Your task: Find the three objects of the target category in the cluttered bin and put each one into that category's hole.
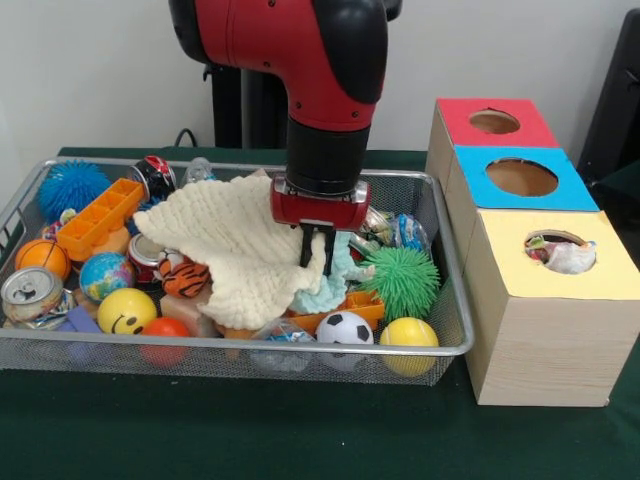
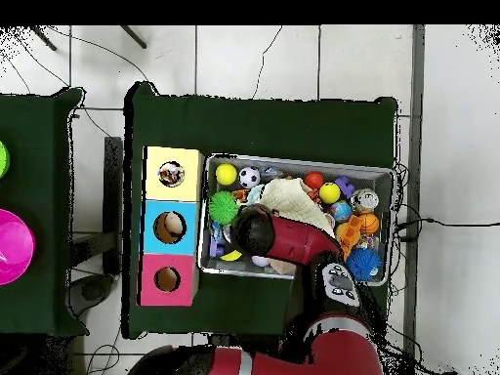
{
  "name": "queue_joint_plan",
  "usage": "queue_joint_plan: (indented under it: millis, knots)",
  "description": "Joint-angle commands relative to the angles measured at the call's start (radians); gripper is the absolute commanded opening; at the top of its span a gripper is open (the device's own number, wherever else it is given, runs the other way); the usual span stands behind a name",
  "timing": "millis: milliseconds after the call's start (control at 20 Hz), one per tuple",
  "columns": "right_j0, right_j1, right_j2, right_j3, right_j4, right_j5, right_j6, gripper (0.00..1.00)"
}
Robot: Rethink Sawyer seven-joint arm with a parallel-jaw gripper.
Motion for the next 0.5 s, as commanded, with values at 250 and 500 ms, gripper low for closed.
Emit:
queue_joint_plan:
  millis: [250, 500]
  knots:
    - [-0.003, -0.114, 0.087, 0.061, 0.048, 0.250, 0.136, 0.00]
    - [0.049, -0.257, 0.063, 0.049, 0.101, 0.441, 0.196, 0.00]
